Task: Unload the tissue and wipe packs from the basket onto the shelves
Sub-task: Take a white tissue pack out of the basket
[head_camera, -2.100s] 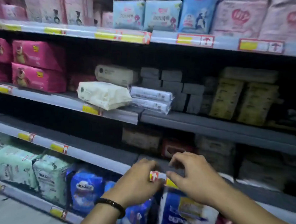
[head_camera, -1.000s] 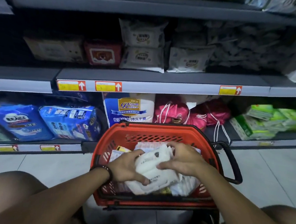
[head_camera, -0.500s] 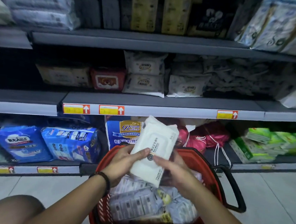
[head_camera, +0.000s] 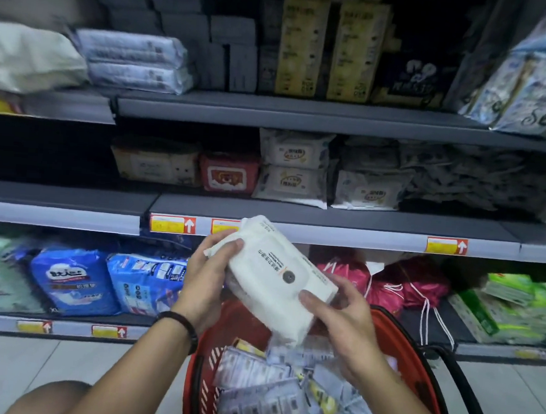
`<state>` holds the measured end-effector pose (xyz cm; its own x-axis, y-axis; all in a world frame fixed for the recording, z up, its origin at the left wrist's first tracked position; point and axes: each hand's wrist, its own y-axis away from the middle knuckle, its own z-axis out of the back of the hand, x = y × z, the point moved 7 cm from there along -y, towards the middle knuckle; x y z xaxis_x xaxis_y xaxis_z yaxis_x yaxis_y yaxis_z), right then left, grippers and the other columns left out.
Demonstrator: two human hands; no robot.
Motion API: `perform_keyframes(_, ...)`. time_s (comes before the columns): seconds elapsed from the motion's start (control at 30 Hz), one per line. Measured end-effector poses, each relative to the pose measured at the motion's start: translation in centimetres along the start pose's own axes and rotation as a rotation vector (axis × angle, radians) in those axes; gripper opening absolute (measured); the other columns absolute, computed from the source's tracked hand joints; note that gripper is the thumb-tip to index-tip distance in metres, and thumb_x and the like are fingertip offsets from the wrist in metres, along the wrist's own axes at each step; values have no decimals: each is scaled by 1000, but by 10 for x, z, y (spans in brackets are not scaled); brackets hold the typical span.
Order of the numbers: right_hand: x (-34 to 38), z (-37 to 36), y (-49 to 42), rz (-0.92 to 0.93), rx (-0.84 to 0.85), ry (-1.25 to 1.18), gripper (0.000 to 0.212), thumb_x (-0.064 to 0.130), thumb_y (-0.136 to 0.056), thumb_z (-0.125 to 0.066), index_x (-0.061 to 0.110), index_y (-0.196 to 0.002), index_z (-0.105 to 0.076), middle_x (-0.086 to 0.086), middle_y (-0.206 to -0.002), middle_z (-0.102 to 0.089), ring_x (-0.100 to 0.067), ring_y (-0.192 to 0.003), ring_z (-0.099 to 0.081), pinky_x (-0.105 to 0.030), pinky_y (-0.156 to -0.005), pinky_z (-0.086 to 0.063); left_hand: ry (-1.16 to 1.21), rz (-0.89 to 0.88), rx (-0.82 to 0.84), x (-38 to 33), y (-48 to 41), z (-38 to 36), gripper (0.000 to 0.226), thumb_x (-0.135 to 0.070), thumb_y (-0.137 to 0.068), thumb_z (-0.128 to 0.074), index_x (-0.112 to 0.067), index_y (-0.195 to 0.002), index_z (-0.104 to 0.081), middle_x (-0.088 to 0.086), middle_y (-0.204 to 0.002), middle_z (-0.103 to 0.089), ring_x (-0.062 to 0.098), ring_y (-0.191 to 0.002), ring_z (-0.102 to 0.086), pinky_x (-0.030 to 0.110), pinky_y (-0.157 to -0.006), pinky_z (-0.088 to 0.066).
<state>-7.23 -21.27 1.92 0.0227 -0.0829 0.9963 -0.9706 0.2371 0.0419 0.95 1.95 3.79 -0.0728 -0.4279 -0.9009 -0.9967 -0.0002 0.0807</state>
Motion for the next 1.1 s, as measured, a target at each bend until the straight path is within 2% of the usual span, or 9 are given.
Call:
perform_keyframes(0.13, 16, -30, 8, 152, 110, 146, 133, 26, -49, -105, 39, -159, -31, 27, -140, -60, 2, -127, -62, -28, -99, -56, 118, -44, -110, -20, 8, 8, 16, -17, -97, -69, -21, -112, -72, 11, -106, -77, 25, -87, -72, 34, -62, -59)
perform_keyframes(0.2, 38, -47, 9, 220, 100, 298, 142, 32, -51, -105, 41, -164, -21, 28, -143, -56, 10, -128, -56, -23, -103, -51, 129, -78, -108, -36, 11, 13, 17, -20, -98, -69, -18, -114, -72, 13, -111, -76, 27, -91, -72, 36, -64, -59)
perform_keyframes(0.33, 99, -76, 5, 345, 37, 305, 110, 25, -58, -105, 39, -149, -45, 31, -122, -68, 11, -108, -66, -12, -89, -52, 22, -148, 72, -94, 22, 28, 65, -45, -81, -85, -10, -132, -65, 18, -125, -75, 32, -105, -74, 50, -80, -64)
perform_keyframes(0.4, 130, -95, 1, 378, 51, 294, 118, 24, -58, -105, 32, -158, -42, 30, -114, -72, 6, -101, -71, -21, -90, -57, -97, -221, 187, -135, 30, 39, 81, -42, -67, -97, -13, -135, -63, 18, -123, -76, 32, -106, -75, 51, -85, -65)
perform_keyframes(0.53, 183, -152, 4, 461, 133, 227, 124, 27, -59, -105, 28, -163, -37, 25, -132, -69, 1, -126, -64, -29, -104, -55, -268, -426, 140, -212, 38, 64, 52, -15, -82, -83, -19, -131, -65, 19, -115, -78, 33, -103, -75, 48, -83, -63)
perform_keyframes(0.7, 235, -229, 9, 540, 125, 168, 103, 13, -65, -101, 27, -155, -53, 25, -121, -74, 4, -113, -70, -33, -102, -58, -425, -633, 23, -304, 49, 107, 52, -16, -86, -76, -14, -136, -64, 8, -124, -78, 25, -117, -72, 48, -104, -55)
perform_keyframes(0.8, 270, -283, 6, 624, 119, 219, 94, 22, -68, -100, 31, -151, -57, 22, -124, -74, 2, -113, -70, -34, -100, -60, -467, -697, -64, -353, 44, 140, 39, -14, -90, -74, -11, -129, -69, 7, -117, -80, 28, -116, -73, 46, -105, -56)
perform_keyframes(0.97, 339, -374, -14, 751, 175, 289, 75, 22, -84, -88, 36, -151, -57, 23, -121, -73, 8, -107, -65, -4, -84, -50, -444, -784, -185, -431, 12, 178, 31, -4, -99, -68, -21, -124, -71, 3, -112, -81, 18, -101, -77, 33, -86, -64)
perform_keyframes(1.1, 363, -438, -59, 692, 183, 359, 73, 29, -91, -82, 36, -156, -50, 9, -128, -72, -15, -124, -61, -26, -100, -51, -451, -780, -296, -465, -38, 210, 19, -21, -99, -74, -28, -116, -75, 6, -107, -81, 21, -96, -74, 47, -84, -64)
